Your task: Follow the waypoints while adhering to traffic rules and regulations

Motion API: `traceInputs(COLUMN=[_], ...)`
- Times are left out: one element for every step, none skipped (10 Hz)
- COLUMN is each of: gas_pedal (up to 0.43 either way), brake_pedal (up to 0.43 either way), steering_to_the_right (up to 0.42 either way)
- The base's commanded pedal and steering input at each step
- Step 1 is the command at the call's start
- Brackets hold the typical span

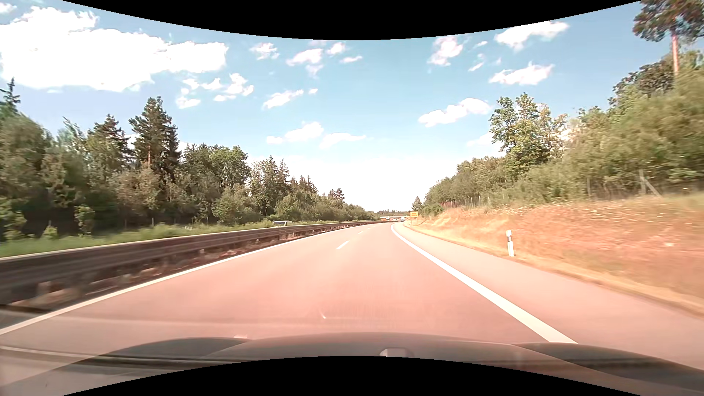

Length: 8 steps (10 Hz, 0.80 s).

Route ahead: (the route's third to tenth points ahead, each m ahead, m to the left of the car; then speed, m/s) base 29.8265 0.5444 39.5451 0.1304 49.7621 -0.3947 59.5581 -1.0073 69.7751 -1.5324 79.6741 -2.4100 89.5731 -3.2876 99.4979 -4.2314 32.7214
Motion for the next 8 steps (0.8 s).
traceInputs(gas_pedal=[0.319,0.319,0.319,0.319,0.319,0.319,0.319,0.319], brake_pedal=[0.0,0.0,0.0,0.0,0.0,0.0,0.0,0.0], steering_to_the_right=[0.008,0.008,0.008,0.008,0.008,0.007,0.007,0.007])
